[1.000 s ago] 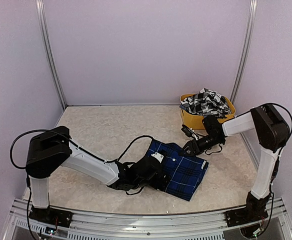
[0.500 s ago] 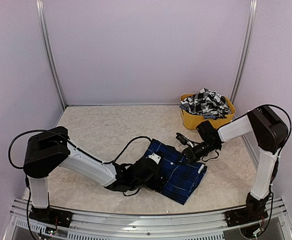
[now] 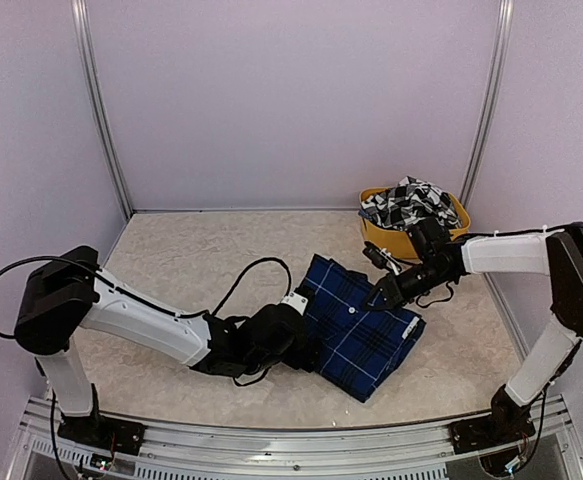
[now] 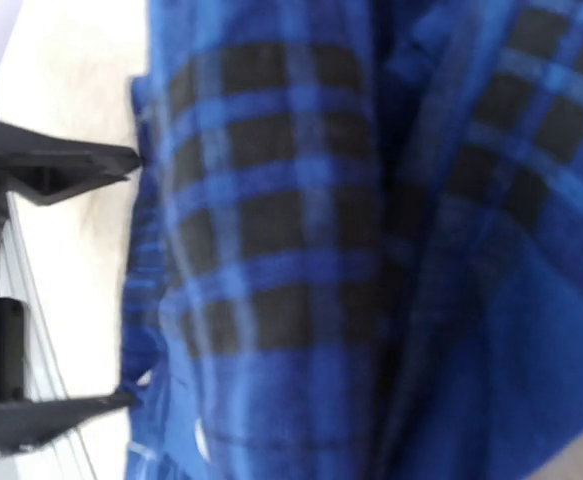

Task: Fold and stack the long sleeve shirts
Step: Pick up the square-folded shirt from the center of the board, then turn over the square-folded shirt at the center of the board, then rotate the square-folded shirt at the center of the board.

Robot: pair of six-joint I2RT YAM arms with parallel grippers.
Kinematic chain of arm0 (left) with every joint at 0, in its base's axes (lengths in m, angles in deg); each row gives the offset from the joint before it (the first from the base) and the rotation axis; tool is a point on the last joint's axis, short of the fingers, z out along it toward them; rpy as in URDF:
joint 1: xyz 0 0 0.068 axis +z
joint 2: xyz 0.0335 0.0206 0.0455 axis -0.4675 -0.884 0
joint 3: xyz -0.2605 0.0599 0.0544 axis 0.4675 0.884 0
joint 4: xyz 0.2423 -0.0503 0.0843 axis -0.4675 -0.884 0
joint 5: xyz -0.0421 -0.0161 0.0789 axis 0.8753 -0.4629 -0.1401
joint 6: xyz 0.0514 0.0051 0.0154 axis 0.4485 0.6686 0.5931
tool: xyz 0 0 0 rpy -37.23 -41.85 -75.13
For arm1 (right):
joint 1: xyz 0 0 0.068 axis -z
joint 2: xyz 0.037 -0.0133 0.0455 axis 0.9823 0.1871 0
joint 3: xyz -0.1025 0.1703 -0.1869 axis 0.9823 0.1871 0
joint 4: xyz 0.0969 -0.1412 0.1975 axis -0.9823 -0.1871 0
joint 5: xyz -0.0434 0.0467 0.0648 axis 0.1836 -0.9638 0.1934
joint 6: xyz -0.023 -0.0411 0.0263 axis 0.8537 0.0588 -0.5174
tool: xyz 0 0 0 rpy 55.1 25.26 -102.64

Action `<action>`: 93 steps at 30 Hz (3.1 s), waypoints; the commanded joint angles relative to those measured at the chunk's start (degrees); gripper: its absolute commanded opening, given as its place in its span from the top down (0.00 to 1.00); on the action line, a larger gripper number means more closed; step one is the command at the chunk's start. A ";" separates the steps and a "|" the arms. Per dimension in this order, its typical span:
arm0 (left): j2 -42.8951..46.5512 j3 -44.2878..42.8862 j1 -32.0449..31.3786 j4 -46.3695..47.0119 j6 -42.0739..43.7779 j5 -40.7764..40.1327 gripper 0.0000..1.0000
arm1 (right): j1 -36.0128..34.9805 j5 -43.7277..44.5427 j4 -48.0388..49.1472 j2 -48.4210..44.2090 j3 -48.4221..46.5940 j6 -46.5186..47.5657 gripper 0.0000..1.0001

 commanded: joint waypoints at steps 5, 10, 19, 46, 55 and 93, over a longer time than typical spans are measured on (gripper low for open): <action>14.70 0.83 0.68 -6.27 -2.43 -3.14 0.01 | 2.35 28.89 -21.42 -12.73 -11.52 -1.67 1.00; 20.33 0.57 4.59 -13.29 -7.00 -1.97 0.01 | 1.11 52.17 -32.99 -14.35 -22.16 -4.22 1.00; 28.93 5.85 14.03 -19.10 -11.21 0.27 0.01 | -13.63 77.91 -44.69 -8.25 -30.87 -15.75 1.00; 45.51 11.02 22.73 -30.89 -14.08 -4.30 0.01 | -50.14 63.94 -33.62 21.25 -43.91 -29.10 0.07; 45.59 18.14 22.59 -22.34 -18.24 7.89 0.01 | -40.89 47.77 -12.51 0.87 -22.67 -20.16 0.05; 32.64 23.85 6.10 -6.24 -32.39 9.63 0.01 | -11.56 28.02 6.90 11.44 -12.42 -18.07 0.25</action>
